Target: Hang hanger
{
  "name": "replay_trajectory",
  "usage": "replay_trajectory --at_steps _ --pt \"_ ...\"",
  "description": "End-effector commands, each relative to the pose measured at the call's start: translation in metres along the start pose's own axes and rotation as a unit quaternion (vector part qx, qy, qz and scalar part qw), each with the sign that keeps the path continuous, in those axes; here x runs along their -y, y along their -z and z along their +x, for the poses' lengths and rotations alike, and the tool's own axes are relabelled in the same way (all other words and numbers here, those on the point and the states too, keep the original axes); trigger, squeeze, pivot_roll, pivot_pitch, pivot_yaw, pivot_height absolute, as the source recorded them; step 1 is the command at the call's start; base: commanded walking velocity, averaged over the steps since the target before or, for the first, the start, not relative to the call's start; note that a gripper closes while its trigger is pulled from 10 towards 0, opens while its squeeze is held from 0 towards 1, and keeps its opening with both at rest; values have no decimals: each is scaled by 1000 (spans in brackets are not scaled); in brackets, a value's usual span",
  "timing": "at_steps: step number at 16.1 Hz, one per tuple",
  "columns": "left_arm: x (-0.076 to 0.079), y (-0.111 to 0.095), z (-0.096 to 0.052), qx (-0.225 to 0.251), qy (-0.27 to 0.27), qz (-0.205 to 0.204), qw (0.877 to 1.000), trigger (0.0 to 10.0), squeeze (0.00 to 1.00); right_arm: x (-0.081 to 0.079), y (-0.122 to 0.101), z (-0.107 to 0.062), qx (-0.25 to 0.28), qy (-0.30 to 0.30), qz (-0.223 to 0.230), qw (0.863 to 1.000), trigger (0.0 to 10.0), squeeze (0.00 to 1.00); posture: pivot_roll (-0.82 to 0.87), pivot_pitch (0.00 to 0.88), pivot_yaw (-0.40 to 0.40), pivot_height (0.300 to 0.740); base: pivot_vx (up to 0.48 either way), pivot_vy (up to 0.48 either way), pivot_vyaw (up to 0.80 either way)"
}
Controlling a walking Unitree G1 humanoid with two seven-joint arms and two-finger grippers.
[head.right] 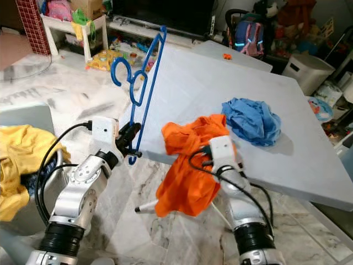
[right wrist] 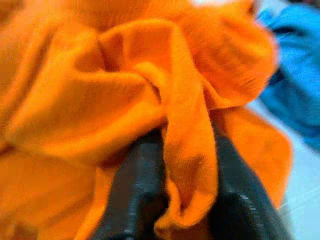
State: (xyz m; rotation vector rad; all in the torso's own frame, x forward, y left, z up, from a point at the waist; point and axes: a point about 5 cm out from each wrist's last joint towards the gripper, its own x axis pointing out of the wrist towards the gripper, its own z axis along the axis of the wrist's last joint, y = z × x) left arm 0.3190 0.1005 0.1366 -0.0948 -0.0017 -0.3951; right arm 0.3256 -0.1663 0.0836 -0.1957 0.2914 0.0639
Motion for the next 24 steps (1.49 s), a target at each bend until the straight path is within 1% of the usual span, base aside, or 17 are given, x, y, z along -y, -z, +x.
replay_trajectory --at_steps 1,3,10,13,14,16,18,20,21,22,23,24 --pt "8 -15 8 26 22 1 999 10000 0 18 -19 2 37 37 15 999 0 0 214 0 -158 740 364 0 0" --pt "11 -21 11 36 28 -2 999 10000 0 25 -23 4 46 49 17 998 0 0 218 0 -161 740 362 0 0" --pt "11 -18 10 34 29 -3 999 10000 0 24 -22 6 47 52 22 997 0 0 217 0 -160 740 362 0 0" --pt "11 -18 10 34 32 -4 999 10000 0 26 -20 5 47 57 22 997 0 0 216 0 -159 740 354 0 0" --pt "10 -16 10 25 22 0 999 10000 0 26 -19 6 46 58 21 997 0 0 215 0 -159 740 0 0 0" --pt "9 -16 10 27 8 4 1000 10000 0 25 -19 6 45 55 21 997 0 0 219 0 -163 740 0 0 0" --pt "8 -15 10 25 6 4 1000 10000 0 23 -18 8 39 48 23 998 0 0 224 0 -170 740 0 0 0" --pt "9 -14 9 25 5 3 1000 10000 0 22 -28 15 40 29 14 999 0 0 225 0 -174 740 0 0 0" --pt "9 -14 9 24 2 3 1000 10000 0 24 -45 24 50 17 5 999 0 0 227 0 -178 740 0 0 0" --pt "9 -14 9 24 2 2 1000 10000 0 27 -61 32 60 11 6 998 0 0 229 0 -187 740 0 0 0" --pt "9 -13 9 24 1 2 1000 10000 0 29 -74 36 69 12 6 998 0 0 230 0 -189 740 0 0 0" --pt "10 -13 9 25 -1 2 1000 10000 0 36 -104 42 94 23 8 995 0 0 238 0 -197 740 0 0 0"
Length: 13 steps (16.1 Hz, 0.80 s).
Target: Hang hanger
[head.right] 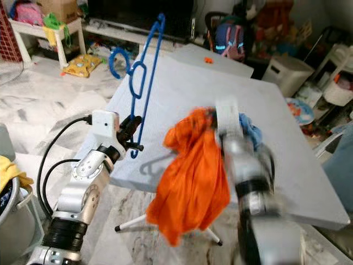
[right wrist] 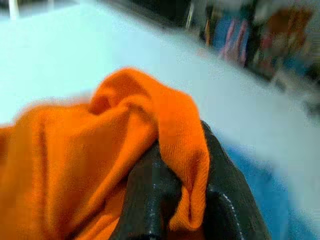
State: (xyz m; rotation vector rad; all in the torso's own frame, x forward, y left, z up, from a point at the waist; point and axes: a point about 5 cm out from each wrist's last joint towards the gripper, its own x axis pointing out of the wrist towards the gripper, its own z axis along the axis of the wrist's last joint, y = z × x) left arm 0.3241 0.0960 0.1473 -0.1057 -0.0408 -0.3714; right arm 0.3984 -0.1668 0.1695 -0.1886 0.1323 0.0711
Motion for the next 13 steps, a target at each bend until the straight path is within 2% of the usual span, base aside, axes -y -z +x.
replay_trajectory --at_steps 1,3,4,5,6,7,8,9,10,11,12,13 --pt "7 -2 2 5 5 2 1000 10000 0 23 -48 7 64 49 14 997 0 0 252 0 -209 740 0 0 0" --pt "7 -2 0 6 -2 0 1000 10000 0 38 -110 6 157 97 23 983 0 0 266 0 -221 740 0 0 0" --pt "6 -2 -1 7 -4 0 1000 10000 0 44 -129 3 196 118 22 973 0 0 266 0 -221 740 0 0 0" --pt "5 -1 -2 8 -7 0 1000 10000 0 55 -169 -10 285 165 7 944 0 0 274 0 -228 740 0 0 0" --pt "5 -1 -2 8 -10 -1 1000 10000 0 65 -204 -28 370 209 -13 905 0 0 273 0 -229 740 0 0 0" --pt "5 -1 -3 8 -11 -1 1000 10000 0 68 -211 -33 390 223 -21 893 0 0 272 0 -230 740 0 0 0" --pt "5 0 -3 8 -11 0 1000 10000 0 69 -212 -34 395 230 -28 889 0 0 272 0 -232 740 0 0 0" --pt "6 0 -2 7 -11 -2 1000 10000 0 64 -201 -27 376 216 -42 900 0 0 272 0 -232 740 0 0 0" --pt "7 1 -2 7 -9 -2 1000 10000 0 57 -175 -16 334 198 -60 920 0 0 265 0 -231 740 0 0 0" --pt "8 1 -1 7 -7 -3 1000 10000 0 46 -132 -1 248 163 -91 951 3412 0 262 0 -230 740 0 0 0" --pt "9 1 -1 6 -6 -3 1000 10000 0 33 -94 8 159 106 -111 975 10000 0 257 0 -225 740 0 0 0" --pt "9 2 -1 4 -4 -4 1000 10000 0 19 -60 13 85 40 -114 989 10000 1000 253 0 -222 740 0 0 0"
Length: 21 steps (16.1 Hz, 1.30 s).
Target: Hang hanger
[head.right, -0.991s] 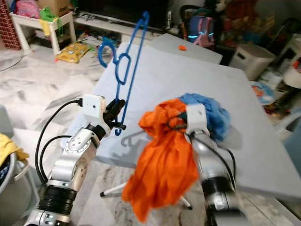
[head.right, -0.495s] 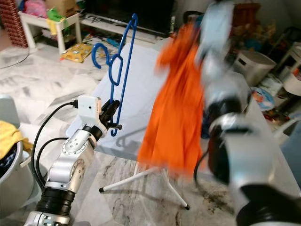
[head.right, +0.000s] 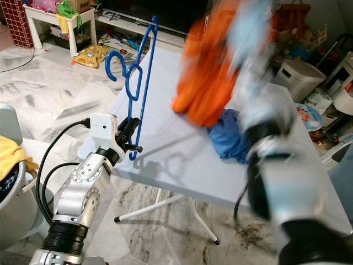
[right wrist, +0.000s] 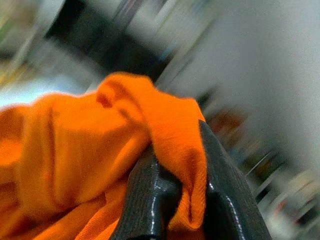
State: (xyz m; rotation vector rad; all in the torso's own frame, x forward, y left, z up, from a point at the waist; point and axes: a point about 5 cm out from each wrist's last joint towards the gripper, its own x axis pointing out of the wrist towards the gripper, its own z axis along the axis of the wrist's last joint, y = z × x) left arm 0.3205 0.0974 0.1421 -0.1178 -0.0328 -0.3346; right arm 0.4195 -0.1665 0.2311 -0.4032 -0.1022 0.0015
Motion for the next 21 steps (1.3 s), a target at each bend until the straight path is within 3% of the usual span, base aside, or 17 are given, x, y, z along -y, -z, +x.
replay_trajectory --at_steps 1,3,6,8,9,12,15,17,21 --pt "11 -1 3 3 17 3 1000 10000 0 -15 39 -11 -91 -87 -15 992 10000 1000 252 0 -221 740 0 0 0" --pt "11 0 4 2 20 3 1000 10000 0 -40 73 -30 -128 -192 -44 972 10000 1000 251 0 -218 740 0 0 0" --pt "11 0 5 0 23 2 1000 10000 0 -31 92 -40 -155 -193 -33 968 10000 1000 249 0 -216 740 0 0 0" --pt "13 2 4 -2 26 2 1000 10000 0 -10 97 -41 -162 -131 -33 978 10000 1000 248 0 -215 740 0 0 0" --pt "13 3 4 -3 26 2 1000 10000 0 12 90 -37 -133 -57 -3 989 10000 1000 249 0 -214 740 0 0 0" --pt "11 7 1 -13 28 1 1000 10000 0 40 85 -42 -83 -2 72 994 10000 1000 243 0 -209 740 0 0 0" --pt "7 15 -6 -35 23 4 999 10000 0 35 95 -61 -75 -15 112 991 10000 1000 226 0 -196 740 0 0 0" --pt "8 22 -11 -50 31 13 998 10000 0 18 102 -84 -66 -47 136 987 10000 1000 215 0 -186 740 0 0 0" --pt "13 19 -7 -51 57 13 997 10000 0 7 93 -113 -62 -118 195 972 10000 1000 192 0 -167 740 0 0 0"
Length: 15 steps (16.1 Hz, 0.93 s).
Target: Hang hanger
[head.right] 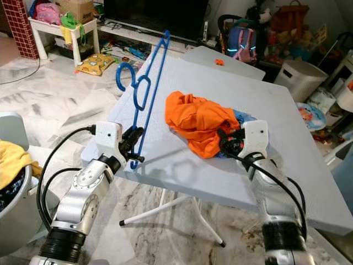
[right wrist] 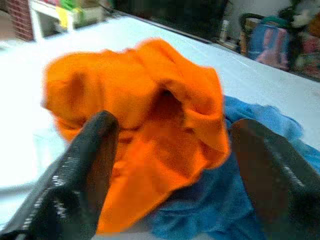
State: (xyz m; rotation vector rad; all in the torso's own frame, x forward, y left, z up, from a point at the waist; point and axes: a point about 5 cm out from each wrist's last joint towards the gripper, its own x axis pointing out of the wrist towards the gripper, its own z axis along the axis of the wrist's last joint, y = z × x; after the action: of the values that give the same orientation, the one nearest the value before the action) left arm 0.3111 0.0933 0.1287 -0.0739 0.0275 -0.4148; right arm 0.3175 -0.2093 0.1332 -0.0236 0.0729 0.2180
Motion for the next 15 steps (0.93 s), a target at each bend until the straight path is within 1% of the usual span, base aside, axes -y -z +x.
replay_trajectory --at_steps 1,3,4,5,6,7,8,9,11,12,14,15 --pt "8 4 3 -16 21 -2 1000 10000 0 1 -6 -4 4 -9 1 1000 10000 1000 191 0 -166 740 0 0 0" --pt "10 3 3 -14 28 0 1000 10000 0 0 -6 -13 12 -5 -10 1000 10000 1000 183 0 -157 740 0 0 0" --pt "10 4 3 -16 27 5 999 10000 0 1 -8 -20 20 11 -7 1000 10000 1000 173 0 -145 740 0 0 0" --pt "8 9 1 -28 26 11 999 10000 0 2 -9 -30 28 43 2 999 10000 1000 157 0 -130 740 0 0 0" --pt "8 10 1 -30 26 11 999 10000 0 2 -8 -32 28 49 2 998 10000 1000 152 0 -126 740 0 0 0" --pt "9 12 1 -35 31 18 999 10000 0 3 -6 -37 31 74 3 997 10000 1000 129 0 -110 740 0 0 0" --pt "12 11 4 -34 40 23 998 10000 0 4 -4 -42 32 93 7 995 10000 0 120 0 -103 740 0 0 0" --pt "15 7 8 -25 48 30 998 10000 0 3 -2 -44 31 101 6 994 10000 0 111 0 -95 740 0 0 0" --pt "18 -1 14 -12 52 30 998 10000 0 1 1 -45 24 109 2 994 10000 0 108 0 -88 740 0 0 0" --pt "20 -8 18 -2 57 31 998 10000 0 -2 3 -45 21 109 3 994 10000 0 109 0 -86 740 0 0 0" --pt "21 -13 18 3 61 38 997 10000 0 -7 3 -43 19 107 6 994 10000 0 122 0 -94 740 0 0 0" --pt "17 -9 14 -3 65 41 997 10000 0 -11 5 -44 18 106 7 994 10000 0 123 0 -101 740 -240 0 0"
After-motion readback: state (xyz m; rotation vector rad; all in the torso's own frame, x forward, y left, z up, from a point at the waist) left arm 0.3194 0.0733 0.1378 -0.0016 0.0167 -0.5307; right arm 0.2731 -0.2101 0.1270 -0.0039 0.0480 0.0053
